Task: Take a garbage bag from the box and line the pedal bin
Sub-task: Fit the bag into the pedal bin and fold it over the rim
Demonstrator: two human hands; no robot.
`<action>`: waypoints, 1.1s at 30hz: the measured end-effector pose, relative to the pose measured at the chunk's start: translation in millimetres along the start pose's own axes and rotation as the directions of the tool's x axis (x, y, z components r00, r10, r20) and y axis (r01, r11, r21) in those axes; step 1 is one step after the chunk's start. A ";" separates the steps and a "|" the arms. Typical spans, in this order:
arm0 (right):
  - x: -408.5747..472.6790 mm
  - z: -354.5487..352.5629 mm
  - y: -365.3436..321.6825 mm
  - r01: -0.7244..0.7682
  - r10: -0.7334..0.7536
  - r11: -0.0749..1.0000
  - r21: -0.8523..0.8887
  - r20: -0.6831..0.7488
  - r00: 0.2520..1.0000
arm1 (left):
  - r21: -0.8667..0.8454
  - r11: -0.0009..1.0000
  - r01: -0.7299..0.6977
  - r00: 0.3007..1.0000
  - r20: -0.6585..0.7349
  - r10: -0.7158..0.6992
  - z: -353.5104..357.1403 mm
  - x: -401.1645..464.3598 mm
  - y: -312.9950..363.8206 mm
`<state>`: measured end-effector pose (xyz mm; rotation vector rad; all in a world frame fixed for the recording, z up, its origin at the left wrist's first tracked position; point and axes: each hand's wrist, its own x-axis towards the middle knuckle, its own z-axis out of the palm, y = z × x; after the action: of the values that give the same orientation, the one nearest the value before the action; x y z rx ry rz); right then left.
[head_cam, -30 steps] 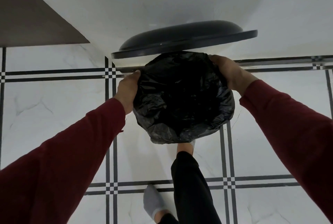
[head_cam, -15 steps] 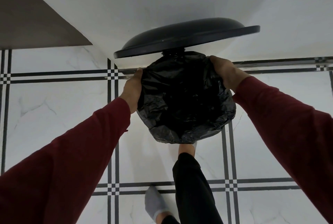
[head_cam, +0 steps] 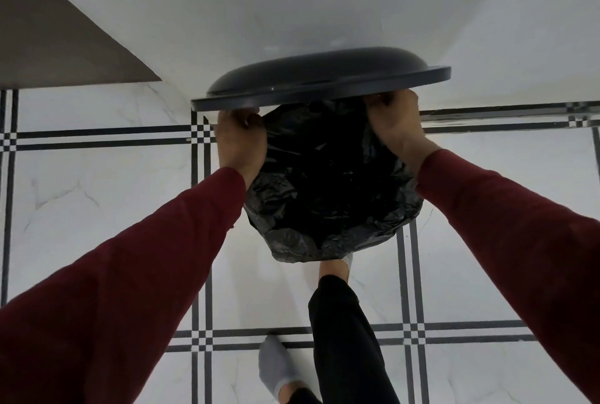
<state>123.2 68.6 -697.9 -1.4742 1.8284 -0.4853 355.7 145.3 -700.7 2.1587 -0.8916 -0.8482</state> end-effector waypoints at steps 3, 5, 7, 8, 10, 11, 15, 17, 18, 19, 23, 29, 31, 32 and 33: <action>0.0 1.6 4.2 -0.026 0.032 0.998 -0.051 0.125 0.992 | 0.100 0.994 0.033 0.985 0.167 -0.050 6.6 0.4 -3.5; 4.7 -0.1 7.6 -0.086 0.096 0.994 -0.071 0.146 0.985 | 0.135 0.988 0.071 0.966 0.239 -0.102 6.0 -0.6 -11.3; 12.1 0.3 8.1 -0.161 0.170 0.985 -0.068 0.171 0.970 | 0.106 0.986 0.126 0.951 0.269 -0.150 3.6 1.9 -21.6; 16.1 0.7 7.8 -0.210 0.215 0.977 -0.047 0.197 0.957 | 0.088 0.986 0.144 0.946 0.279 -0.163 1.6 3.4 -25.1; 21.4 2.3 8.0 -0.310 0.300 0.951 0.005 0.245 0.922 | 0.033 0.985 0.167 0.937 0.306 -0.169 -2.7 4.3 -25.0; 23.0 2.6 7.8 -0.352 0.331 0.936 0.027 0.274 0.903 | 0.015 0.983 0.182 0.930 0.322 -0.177 -3.9 5.1 -24.1; 24.3 -0.5 8.1 -0.378 0.359 0.926 -0.006 0.331 0.873 | -0.042 0.962 0.270 0.921 0.304 -0.245 -10.8 3.0 -19.5; 22.3 -6.7 12.3 -0.285 0.304 0.952 -0.113 0.220 0.927 | -0.069 0.978 0.196 0.964 0.195 -0.179 -15.2 -5.8 -20.5; 16.6 -11.9 15.2 -0.265 0.283 0.954 -0.140 0.127 0.951 | -0.113 0.968 0.225 0.972 0.097 -0.215 -18.3 -12.0 -22.0; 5.1 -19.0 16.8 -0.267 0.273 0.956 -0.118 0.032 0.961 | -0.170 0.941 0.292 0.956 0.009 -0.295 -21.4 -19.8 -24.3; -65.4 -35.0 34.1 -0.270 0.299 0.953 0.140 -0.273 0.914 | -0.350 0.772 0.530 0.817 -0.034 -0.576 -26.6 -64.1 -32.0; -134.1 -11.7 52.3 -0.629 0.663 0.502 0.594 0.202 0.721 | -0.505 0.393 0.769 0.604 0.371 -0.705 -19.1 -113.5 -36.9; -133.7 -7.6 54.8 -0.646 0.698 0.313 0.696 0.293 0.653 | -0.512 0.401 0.759 0.606 0.334 -0.722 -15.5 -115.2 -42.6; -131.3 -6.4 59.2 -0.628 0.712 0.234 0.742 0.309 0.630 | -0.494 0.425 0.758 0.614 0.325 -0.719 -15.7 -114.5 -44.5; -128.7 -6.5 63.3 -0.606 0.700 0.156 0.780 0.345 0.625 | -0.491 0.431 0.757 0.619 0.326 -0.715 -15.9 -112.9 -47.3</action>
<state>85.8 207.3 -698.2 0.1320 1.6486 -0.8340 320.9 263.3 -691.7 1.8758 0.4083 -1.3991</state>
